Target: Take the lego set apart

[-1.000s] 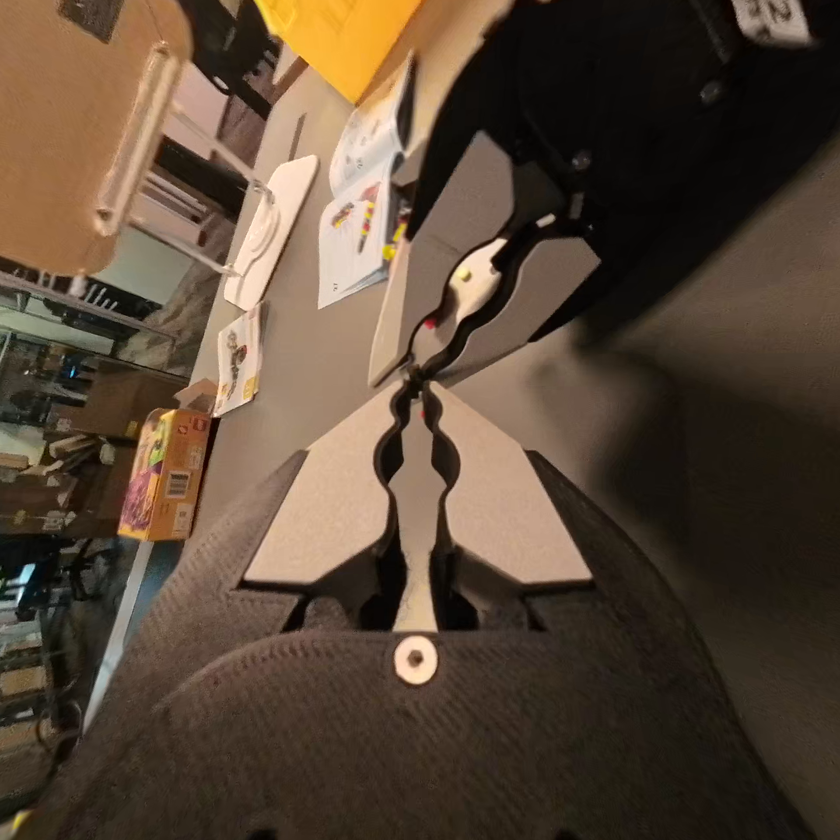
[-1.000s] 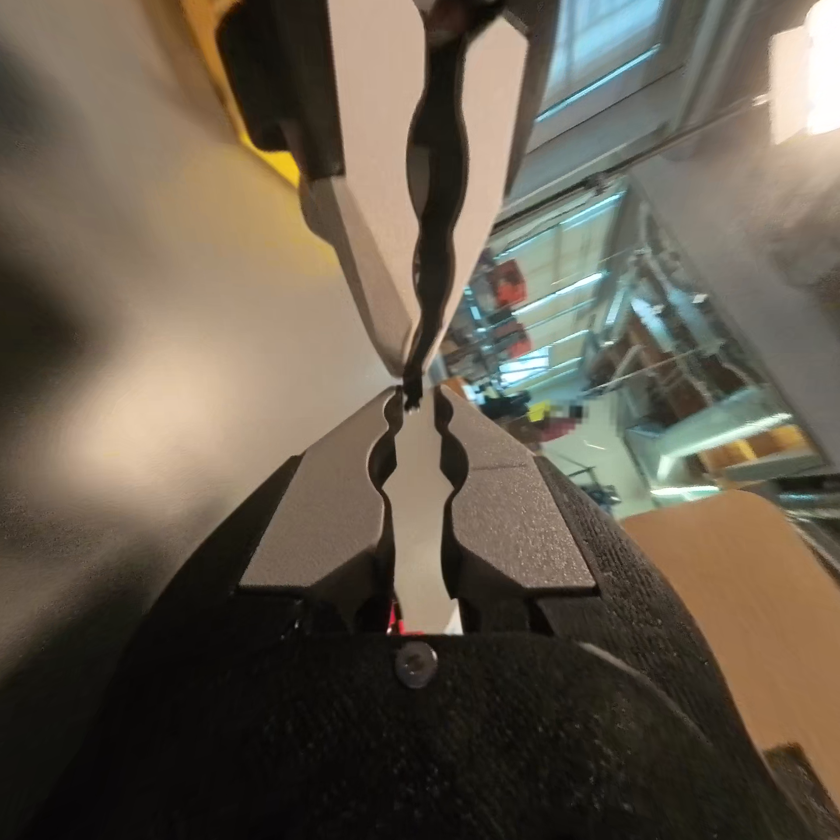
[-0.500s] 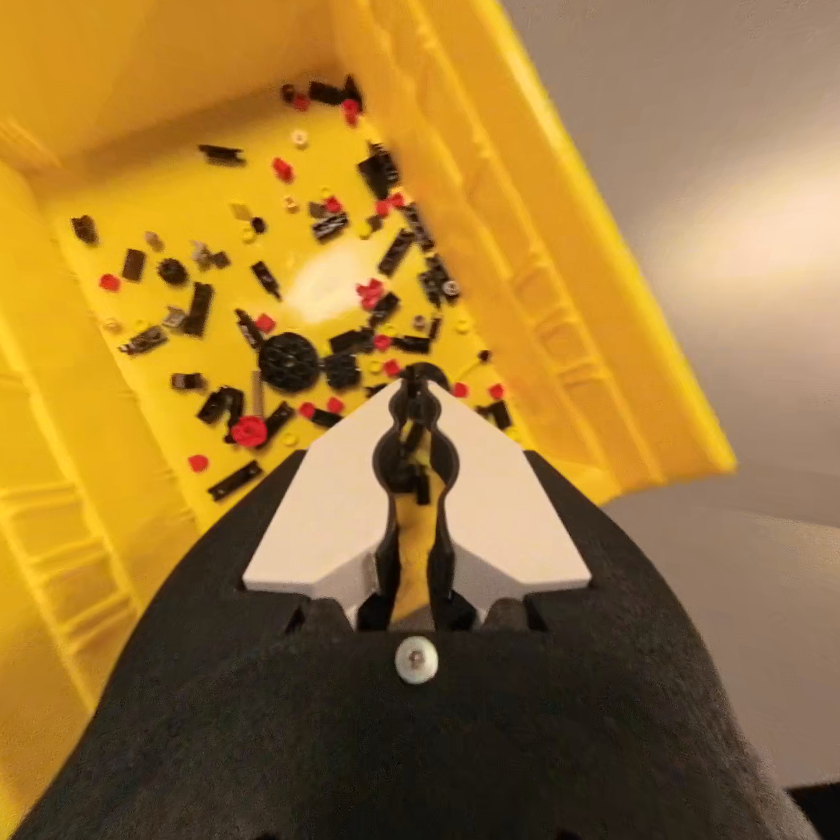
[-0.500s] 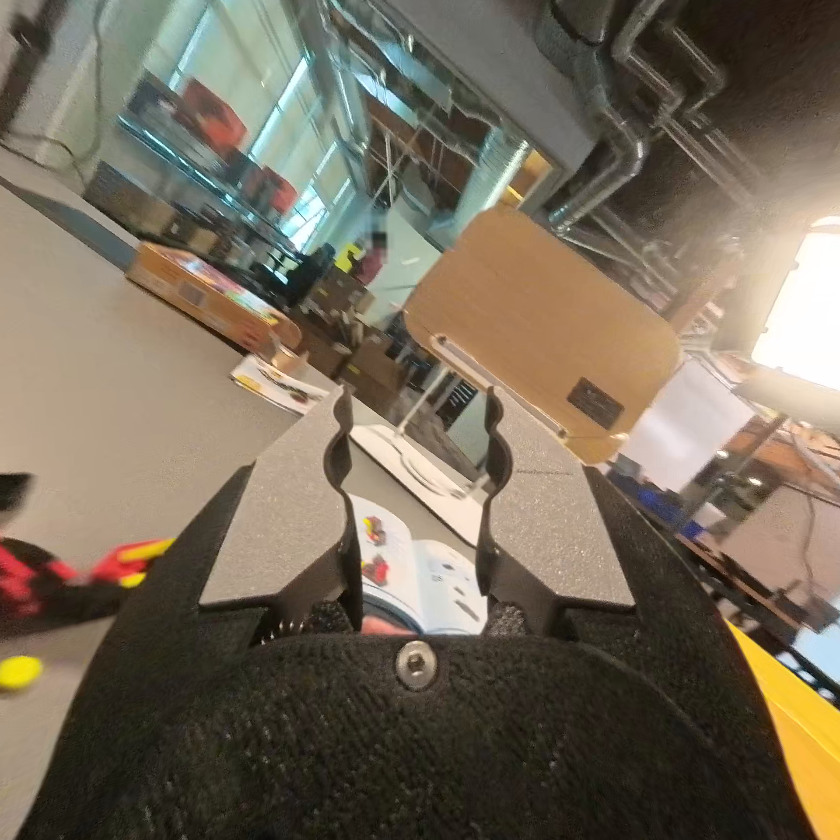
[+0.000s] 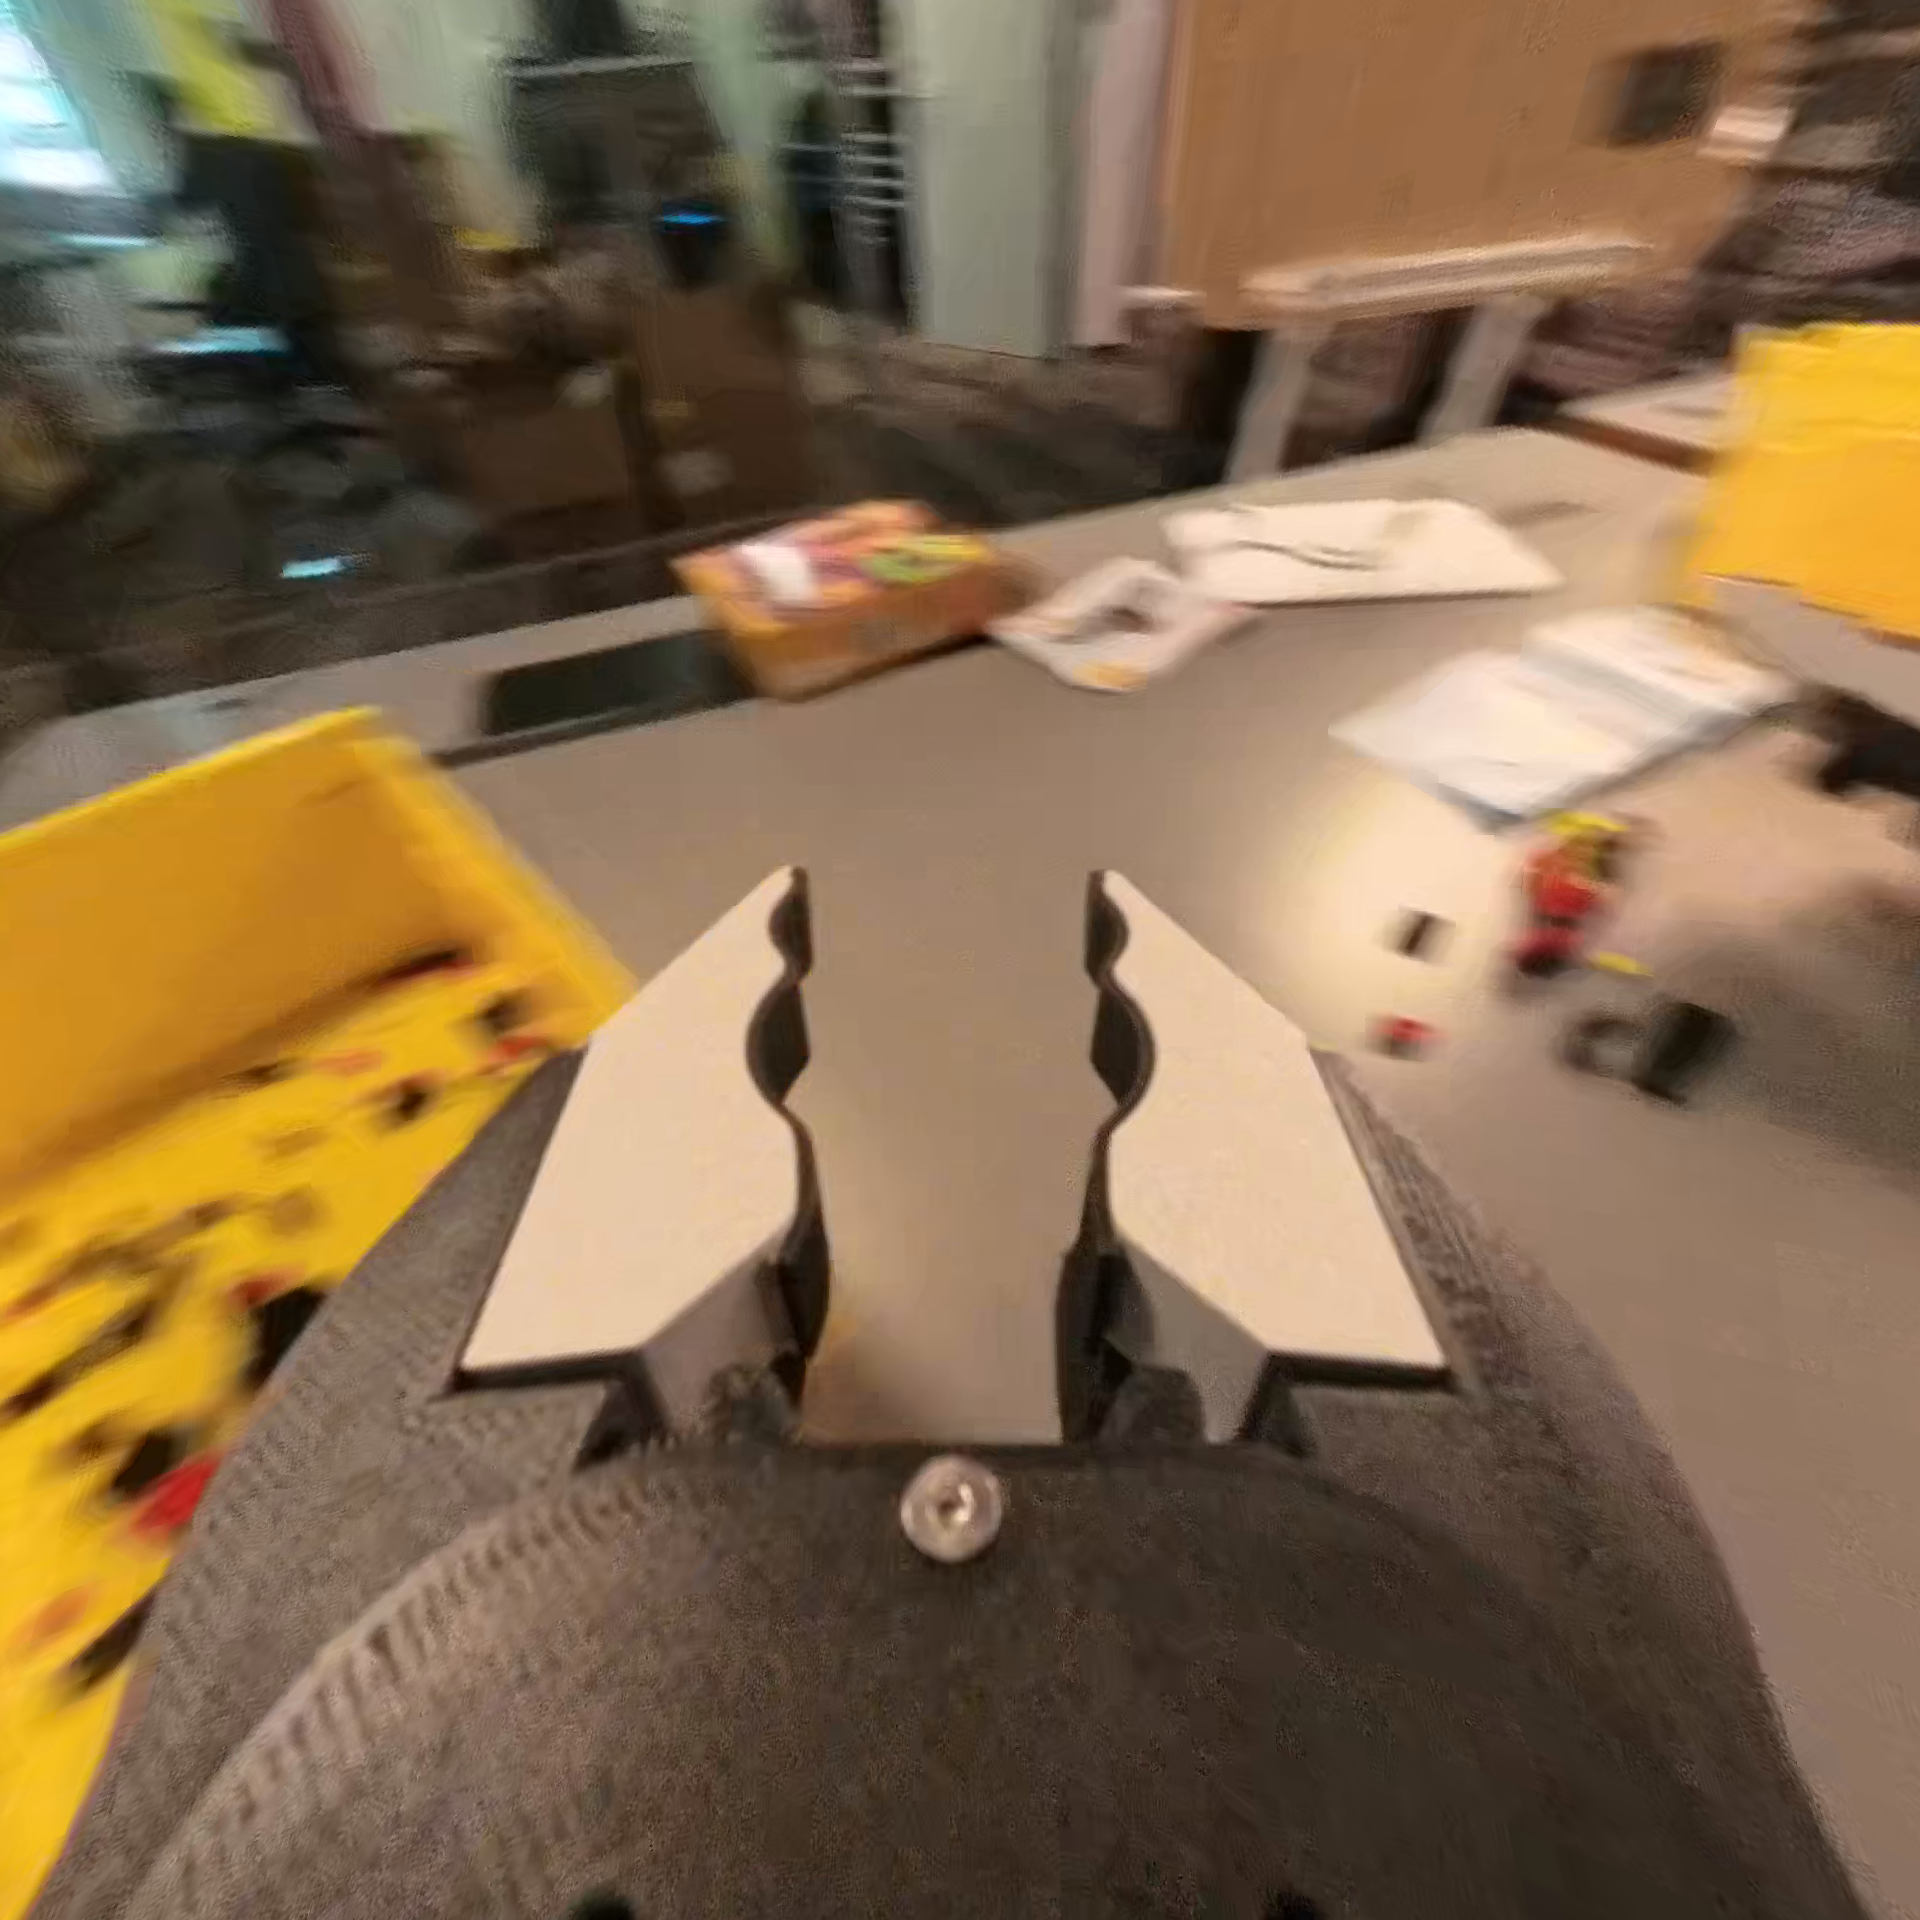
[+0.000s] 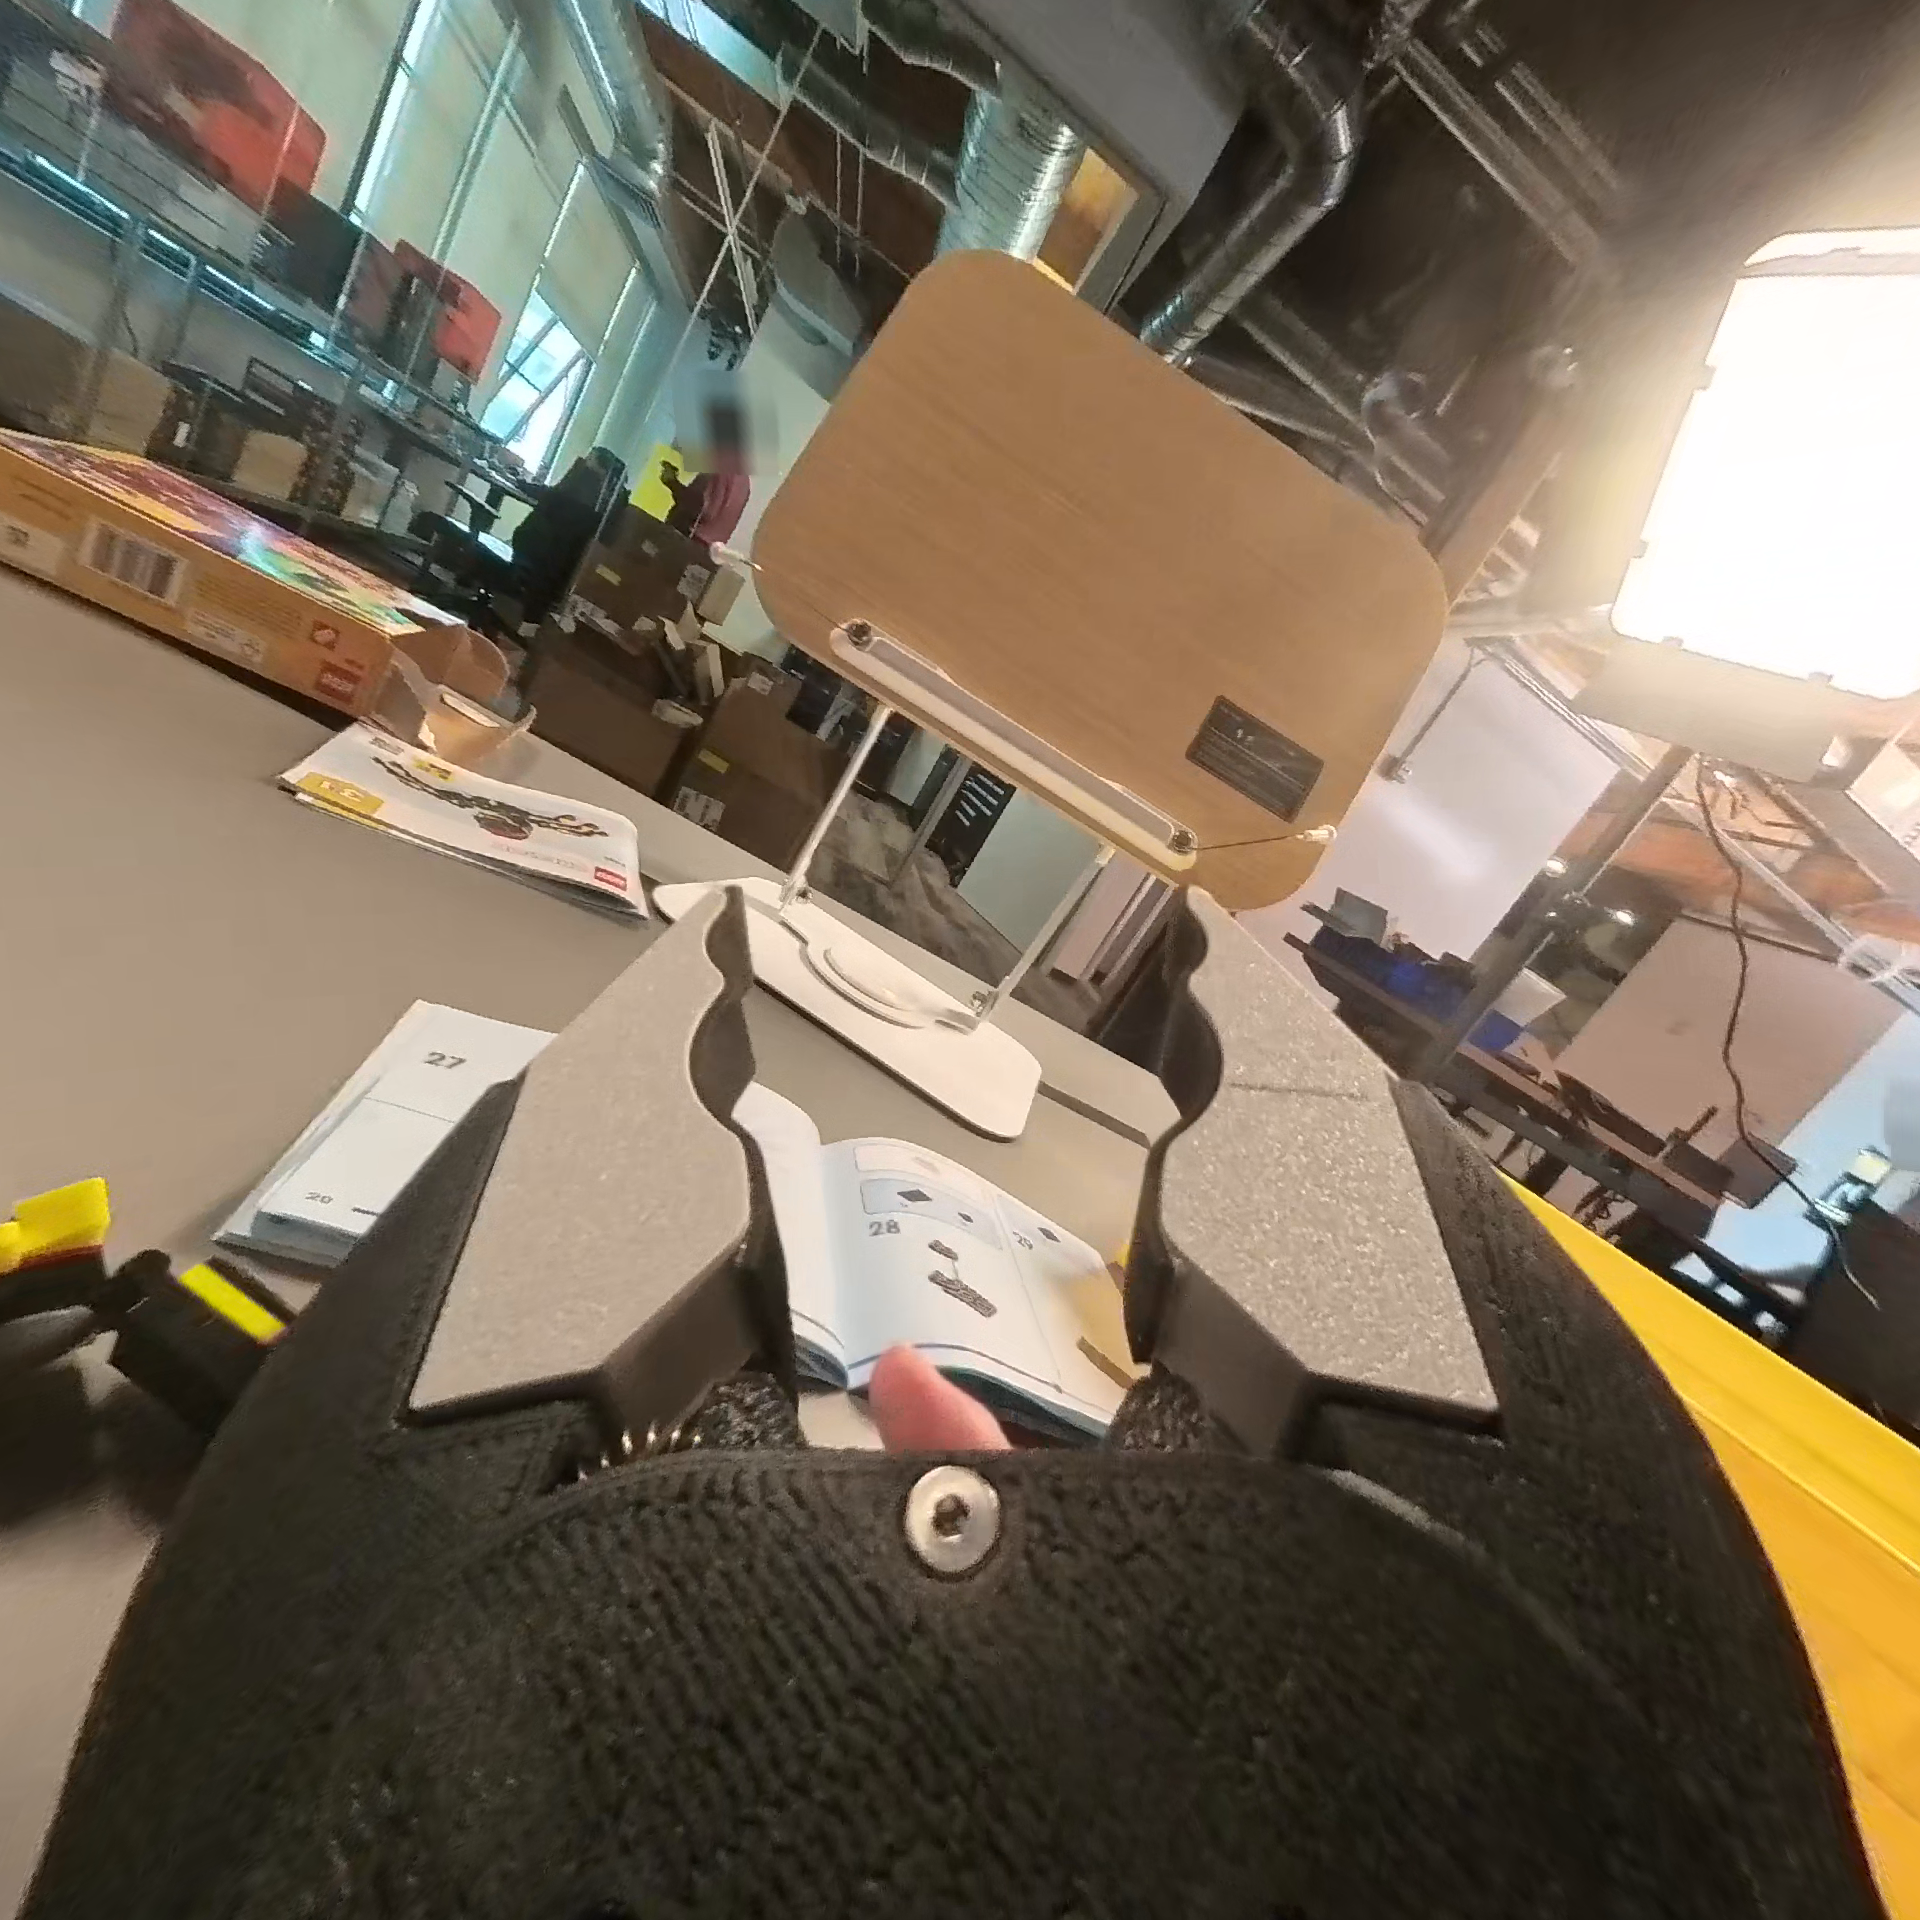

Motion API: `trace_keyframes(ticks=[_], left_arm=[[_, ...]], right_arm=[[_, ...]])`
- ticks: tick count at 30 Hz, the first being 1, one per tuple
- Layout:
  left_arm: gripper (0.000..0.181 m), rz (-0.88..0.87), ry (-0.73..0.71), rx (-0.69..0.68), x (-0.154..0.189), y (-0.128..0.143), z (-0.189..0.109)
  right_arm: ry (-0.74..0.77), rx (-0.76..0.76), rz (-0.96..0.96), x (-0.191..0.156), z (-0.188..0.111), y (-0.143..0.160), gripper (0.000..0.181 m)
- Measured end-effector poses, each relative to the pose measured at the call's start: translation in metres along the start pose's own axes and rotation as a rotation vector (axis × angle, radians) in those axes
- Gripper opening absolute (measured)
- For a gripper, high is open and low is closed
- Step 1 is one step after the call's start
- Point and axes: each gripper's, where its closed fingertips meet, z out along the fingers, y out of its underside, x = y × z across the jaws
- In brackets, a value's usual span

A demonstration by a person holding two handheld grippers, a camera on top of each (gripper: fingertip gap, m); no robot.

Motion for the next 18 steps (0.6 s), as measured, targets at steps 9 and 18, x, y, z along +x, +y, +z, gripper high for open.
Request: trace_keyframes(ticks=[9, 18], left_arm=[[0.042, 0.028, 0.398, -0.401, 0.165, 0.097, 0.075], [0.034, 0.214, 0.33, -0.458, 0.168, 0.118, 0.101]], right_arm=[[-0.071, 0.008, 0.003, -0.014, 0.0, -0.001, 0.07], [-0.154, 0.085, -0.029, -0.034, -0.005, -0.021, 0.066]])
